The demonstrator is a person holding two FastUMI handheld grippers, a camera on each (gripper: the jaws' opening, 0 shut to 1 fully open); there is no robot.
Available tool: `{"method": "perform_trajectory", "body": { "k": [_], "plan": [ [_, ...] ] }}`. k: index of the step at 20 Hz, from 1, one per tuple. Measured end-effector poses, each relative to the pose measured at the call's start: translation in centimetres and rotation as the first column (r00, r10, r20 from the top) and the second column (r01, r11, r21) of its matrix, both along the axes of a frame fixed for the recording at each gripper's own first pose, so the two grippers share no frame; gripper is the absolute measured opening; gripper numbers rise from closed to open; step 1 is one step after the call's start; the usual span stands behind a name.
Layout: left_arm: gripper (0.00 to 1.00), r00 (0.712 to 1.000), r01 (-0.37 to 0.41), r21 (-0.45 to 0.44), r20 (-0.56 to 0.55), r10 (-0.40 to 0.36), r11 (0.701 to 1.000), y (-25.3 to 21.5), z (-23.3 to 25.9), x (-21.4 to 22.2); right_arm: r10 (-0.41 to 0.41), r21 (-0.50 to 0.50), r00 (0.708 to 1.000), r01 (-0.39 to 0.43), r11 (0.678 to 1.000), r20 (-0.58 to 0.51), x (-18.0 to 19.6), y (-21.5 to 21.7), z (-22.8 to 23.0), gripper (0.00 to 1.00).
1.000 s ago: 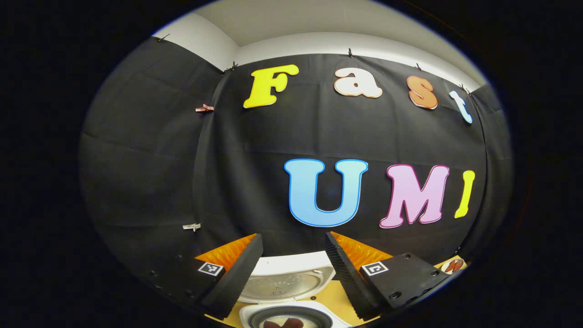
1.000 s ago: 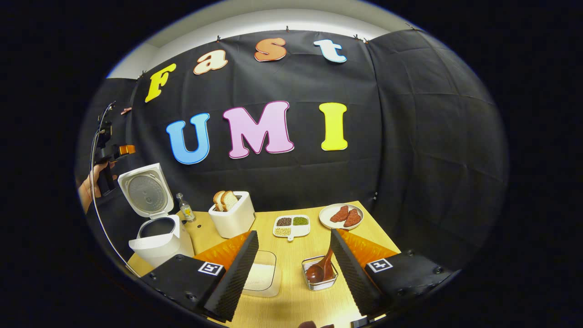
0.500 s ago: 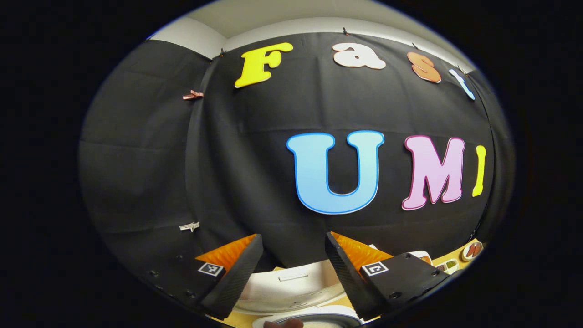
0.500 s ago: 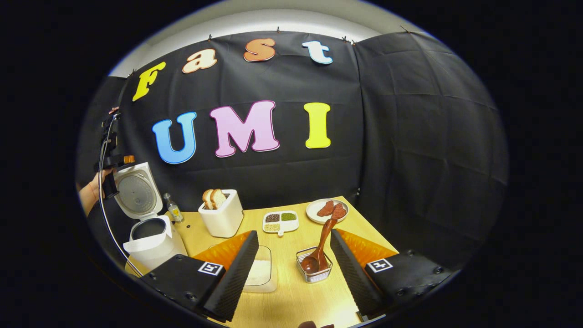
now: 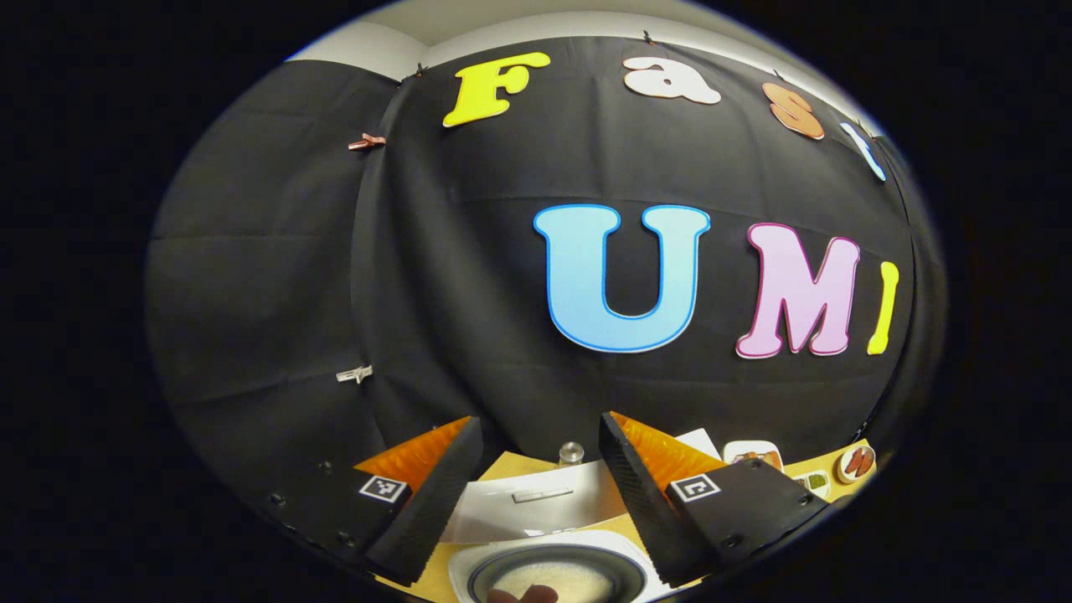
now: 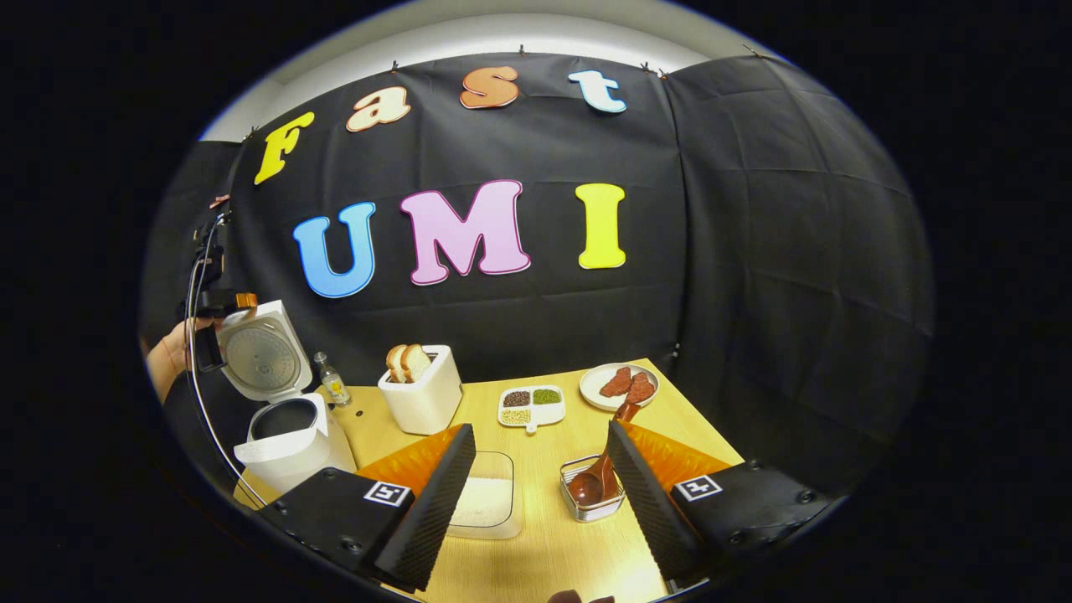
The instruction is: Close the left gripper, press the button to open the rice cooker; take a wooden spoon from the chopstick holder with the right hand, scoop a spoonful of rice and pour it into the rice cooker, then put the wooden spoon back into the chopstick holder.
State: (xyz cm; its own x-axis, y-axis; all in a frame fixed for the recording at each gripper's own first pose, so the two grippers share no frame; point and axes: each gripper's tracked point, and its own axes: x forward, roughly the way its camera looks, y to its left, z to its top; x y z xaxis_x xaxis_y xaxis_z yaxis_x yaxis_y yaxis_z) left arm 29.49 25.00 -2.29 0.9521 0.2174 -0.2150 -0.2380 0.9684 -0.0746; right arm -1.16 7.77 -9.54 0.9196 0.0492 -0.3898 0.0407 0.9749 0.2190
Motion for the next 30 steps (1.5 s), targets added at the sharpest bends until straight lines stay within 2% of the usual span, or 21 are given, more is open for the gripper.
{"method": "perform_trajectory", "body": {
  "k": [6, 10, 12, 15, 17, 22, 25, 30],
  "plan": [
    [0.98, 0.996, -0.007, 0.061, -0.085, 0.012, 0.998, -4.8, -3.3, -6.4, 0.063, 0.001, 0.998, -0.063, 0.998, -0.007, 0.4, -1.5, -0.7, 0.98],
    [0.96, 0.988, -0.019, 0.037, -0.153, 0.025, 0.999, -7.2, -6.8, -9.4, 0.089, 0.003, 0.996, -0.089, 0.996, -0.004, 0.4, -2.5, -0.5, 0.99],
    [0.98, 0.982, -0.043, 0.019, -0.181, 0.046, 0.999, -7.6, -8.3, -10.6, 0.097, 0.006, 0.995, -0.097, 0.995, -0.003, 0.0, -3.0, -0.5, 0.98],
    [0.98, 0.972, -0.121, 0.003, -0.205, 0.119, 0.993, -6.5, -10.1, -12.6, 0.116, 0.005, 0.993, -0.116, 0.993, -0.016, -0.8, -3.1, -0.9, 0.98],
    [0.99, 0.967, -0.113, -0.043, -0.237, 0.099, 0.993, -7.6, -12.0, -13.3, 0.124, 0.003, 0.992, -0.124, 0.992, -0.014, -1.2, -2.9, -0.9, 0.98],
    [0.97, 0.95, -0.069, -0.076, -0.309, 0.042, 0.995, -9.3, -16.2, -14.3, 0.142, 0.016, 0.99, -0.141, 0.99, -0.023, -2.0, -2.2, -1.4, 0.98],
    [0.99, 0.932, -0.057, -0.076, -0.361, 0.026, 0.995, -10.1, -18.9, -14.9, 0.154, 0.005, 0.988, -0.154, 0.988, -0.024, -2.2, -2.0, -1.4, 0.98],
    [0.99, 0.93, -0.033, -0.06, -0.369, 0.009, 0.998, -10.8, -19.8, -15.5, 0.162, 0.007, 0.987, -0.162, 0.987, -0.022, -2.4, -1.5, -1.3, 0.99]
  ]
}}
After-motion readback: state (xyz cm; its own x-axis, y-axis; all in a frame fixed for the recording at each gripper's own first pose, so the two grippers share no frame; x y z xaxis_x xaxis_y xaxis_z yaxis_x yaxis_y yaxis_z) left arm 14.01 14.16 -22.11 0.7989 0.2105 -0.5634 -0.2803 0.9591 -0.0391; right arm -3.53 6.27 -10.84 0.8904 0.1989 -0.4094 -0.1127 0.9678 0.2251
